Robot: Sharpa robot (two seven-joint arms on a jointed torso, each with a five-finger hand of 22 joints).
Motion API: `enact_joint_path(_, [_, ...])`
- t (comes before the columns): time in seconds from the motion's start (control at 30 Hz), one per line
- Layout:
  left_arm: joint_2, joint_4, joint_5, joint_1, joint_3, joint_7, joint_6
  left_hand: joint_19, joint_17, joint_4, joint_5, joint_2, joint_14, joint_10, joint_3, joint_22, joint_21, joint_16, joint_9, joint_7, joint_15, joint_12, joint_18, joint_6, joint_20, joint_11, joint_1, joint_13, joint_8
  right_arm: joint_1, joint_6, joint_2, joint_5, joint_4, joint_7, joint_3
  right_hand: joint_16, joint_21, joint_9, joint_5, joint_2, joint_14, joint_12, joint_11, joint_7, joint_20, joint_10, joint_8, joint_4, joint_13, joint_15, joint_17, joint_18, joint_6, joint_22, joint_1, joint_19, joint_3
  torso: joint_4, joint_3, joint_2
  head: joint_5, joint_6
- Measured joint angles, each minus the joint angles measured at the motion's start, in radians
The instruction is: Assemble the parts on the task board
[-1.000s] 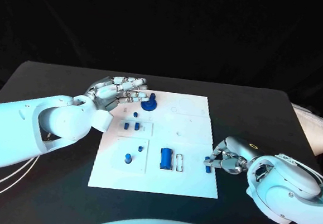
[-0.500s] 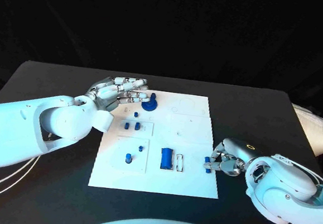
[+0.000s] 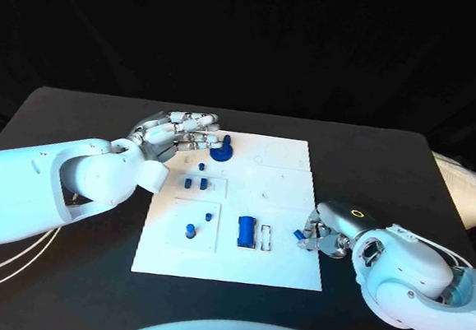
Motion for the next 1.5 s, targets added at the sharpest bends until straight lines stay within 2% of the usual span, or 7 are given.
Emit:
enact_joint_path(0.17, [0.000,0.000,0.000,0.000,0.000,0.000,0.000,0.000,0.000,0.000,0.000,0.000,0.000,0.000,0.000,0.000,0.000,0.000,0.000,0.000,0.000,0.000,0.000,0.000,0.000,0.000,0.000,0.000,0.000,-0.001,0.011,0.011,-0.034,0.000,0.002,0.000,0.000,0.000,0.000,0.023,-0.003,-0.004,-0.010,0.000,0.001,0.000,0.000,-0.008,-0.014,-0.004,-0.001,0.000,0.000,0.007,0.000,0.026,0.000,0.040,0.0001,0.0000,0.000,0.001,-0.001])
enact_joint_path(0.53, [0.001,0.000,-0.001,0.000,0.000,0.000,0.000,0.000,0.000,0.000,0.000,0.000,0.000,0.000,0.000,-0.001,0.000,0.000,0.000,0.000,0.000,0.000,0.000,0.000,0.000,0.000,0.000,0.000,0.000,-0.006,-0.021,0.022,-0.054,-0.003,0.001,-0.004,0.004,0.005,-0.007,0.224,-0.004,-0.002,-0.015,-0.002,-0.003,0.000,0.001,-0.028,0.012,-0.008,-0.003,0.000,0.000,0.013,0.000,0.029,0.000,0.148,0.0001,0.0005,-0.001,0.003,0.001])
enact_joint_path(0.67, [0.001,0.001,-0.001,0.000,0.000,0.000,0.000,0.000,0.000,0.000,0.000,0.000,0.000,0.000,0.000,-0.001,0.000,0.000,0.000,0.000,0.000,0.000,0.000,0.000,0.000,0.000,0.000,0.000,0.000,-0.009,-0.062,0.024,-0.019,-0.002,-0.002,-0.007,0.004,0.005,-0.007,0.270,-0.030,-0.001,-0.022,-0.003,-0.004,0.000,0.002,-0.031,0.027,-0.008,-0.004,0.000,0.000,0.013,0.000,-0.008,0.000,0.216,0.0000,0.0006,-0.001,0.004,0.001])
enact_joint_path(0.93, [0.000,0.001,-0.001,0.000,0.000,0.000,0.001,0.000,0.000,0.000,0.000,0.000,0.000,0.000,0.000,-0.001,0.000,0.000,0.000,0.000,0.000,0.000,0.000,0.000,0.000,0.000,0.000,0.000,0.000,-0.011,-0.162,0.032,0.098,0.018,-0.006,-0.011,0.008,0.009,0.003,0.299,-0.071,0.002,-0.010,-0.010,-0.002,0.000,0.005,-0.022,0.052,0.020,-0.010,0.000,0.000,0.015,0.000,-0.068,0.000,0.293,0.0006,0.0005,-0.001,0.007,0.000])
enact_joint_path(1.07, [0.000,0.002,-0.001,0.000,0.000,0.000,0.001,0.000,0.000,0.000,0.000,0.000,0.000,0.000,0.000,-0.001,0.000,0.000,0.000,0.000,0.000,0.000,0.000,0.000,0.000,0.000,0.000,0.000,0.000,-0.007,-0.202,0.038,0.165,0.024,-0.006,-0.011,0.009,0.009,0.009,0.301,-0.077,0.002,-0.013,-0.009,-0.005,0.000,0.013,-0.022,0.057,0.007,-0.010,0.000,0.000,0.019,0.000,-0.075,0.000,0.304,0.0005,0.0005,0.000,0.008,-0.001])
enact_joint_path(1.33, [0.001,0.002,-0.001,0.000,0.000,0.000,0.001,0.000,0.000,0.000,0.000,0.000,0.000,0.000,0.000,-0.003,0.000,0.000,0.000,0.000,0.000,0.000,0.000,0.000,0.000,0.000,0.000,0.000,0.000,-0.005,-0.229,0.055,0.289,0.023,-0.006,-0.011,0.012,0.009,0.009,0.301,-0.088,0.002,-0.013,-0.013,-0.009,0.000,0.016,-0.022,0.060,0.011,-0.011,0.000,0.000,0.023,0.000,-0.103,0.000,0.312,-0.0006,0.0000,0.000,0.010,-0.002])
enact_joint_path(1.5, [0.001,0.002,-0.001,0.000,0.000,0.000,0.001,0.000,0.000,0.000,0.000,0.000,0.000,0.000,0.000,-0.003,0.000,0.000,0.000,0.000,0.000,0.000,0.000,0.000,0.000,0.000,0.000,0.000,0.000,-0.004,-0.227,0.068,0.334,0.016,-0.005,-0.011,0.016,0.016,0.037,0.328,-0.098,0.002,-0.013,-0.009,-0.013,0.000,0.020,-0.022,0.065,0.012,-0.011,0.000,0.000,0.026,0.000,-0.128,0.000,0.316,-0.0011,0.0000,0.000,0.010,-0.002])
